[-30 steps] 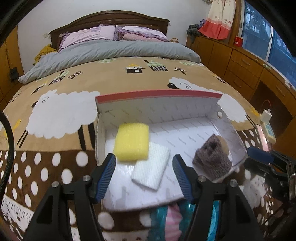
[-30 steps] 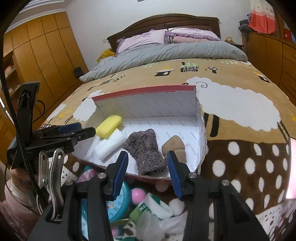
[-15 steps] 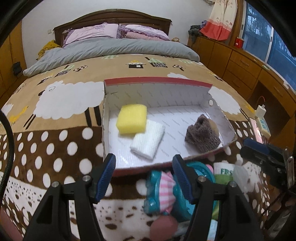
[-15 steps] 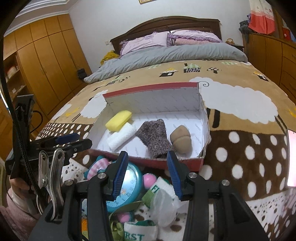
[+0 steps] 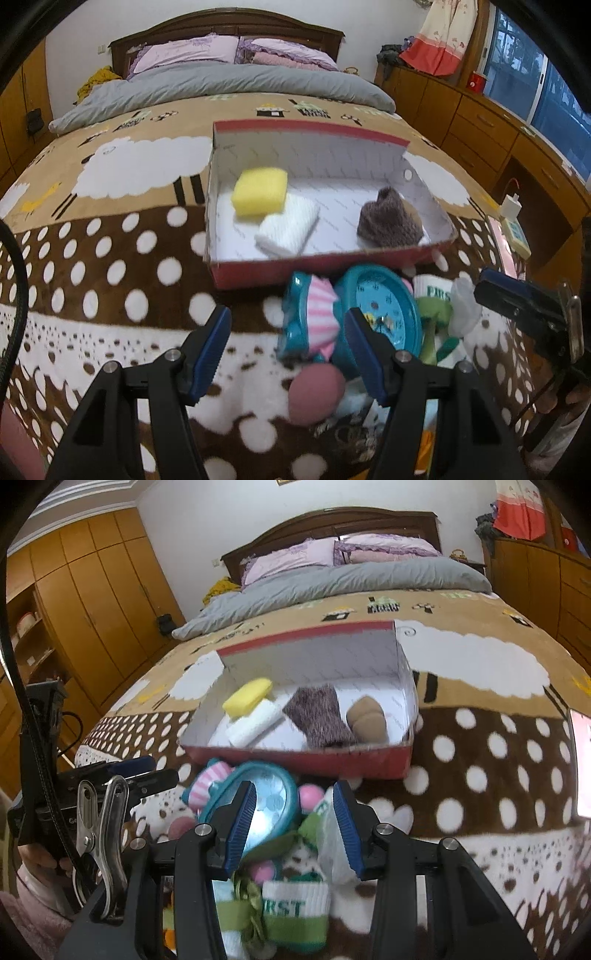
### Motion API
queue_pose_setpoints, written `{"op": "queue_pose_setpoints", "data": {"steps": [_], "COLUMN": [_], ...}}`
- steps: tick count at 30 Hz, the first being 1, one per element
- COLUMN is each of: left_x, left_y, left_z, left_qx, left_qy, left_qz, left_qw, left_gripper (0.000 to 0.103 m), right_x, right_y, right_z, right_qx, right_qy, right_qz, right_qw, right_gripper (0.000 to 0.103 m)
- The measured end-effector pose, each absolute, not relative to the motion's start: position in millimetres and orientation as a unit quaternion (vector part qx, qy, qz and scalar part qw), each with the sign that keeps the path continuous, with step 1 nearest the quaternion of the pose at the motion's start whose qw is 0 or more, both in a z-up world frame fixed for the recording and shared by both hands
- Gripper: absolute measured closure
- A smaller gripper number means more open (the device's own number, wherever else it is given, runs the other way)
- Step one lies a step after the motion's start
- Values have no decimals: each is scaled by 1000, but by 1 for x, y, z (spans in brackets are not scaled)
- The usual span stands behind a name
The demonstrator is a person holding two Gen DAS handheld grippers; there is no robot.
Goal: Organize soft objects
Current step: 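Move both tools back toward the remaining pile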
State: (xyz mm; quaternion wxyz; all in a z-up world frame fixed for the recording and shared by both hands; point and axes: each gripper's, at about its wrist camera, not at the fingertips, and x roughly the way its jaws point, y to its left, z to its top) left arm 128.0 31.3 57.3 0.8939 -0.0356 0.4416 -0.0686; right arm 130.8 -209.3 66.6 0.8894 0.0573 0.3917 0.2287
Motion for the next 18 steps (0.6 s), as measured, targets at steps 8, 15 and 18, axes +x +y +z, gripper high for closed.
{"op": "queue_pose_setpoints", "data": {"steps": [8,15,18], "left_x": [114,99,95], "left_y": [36,39,39], "left_z": [43,33,29], "left_qx": [-49,-46,-45], "left_qy": [462,465,465], "left_qz": [-77,-76,-84], "left_qw": [882,881,880], "left_gripper": [36,36,36], "right_x": [110,95,90], "right_y": [-212,-219,-223], "right_z": [58,55,52], "right_qx": [55,49,49], "right_qy": [403,402,405], "right_qz": [236,235,233], "right_qw": [882,884,883], "right_gripper": [58,58,58]}}
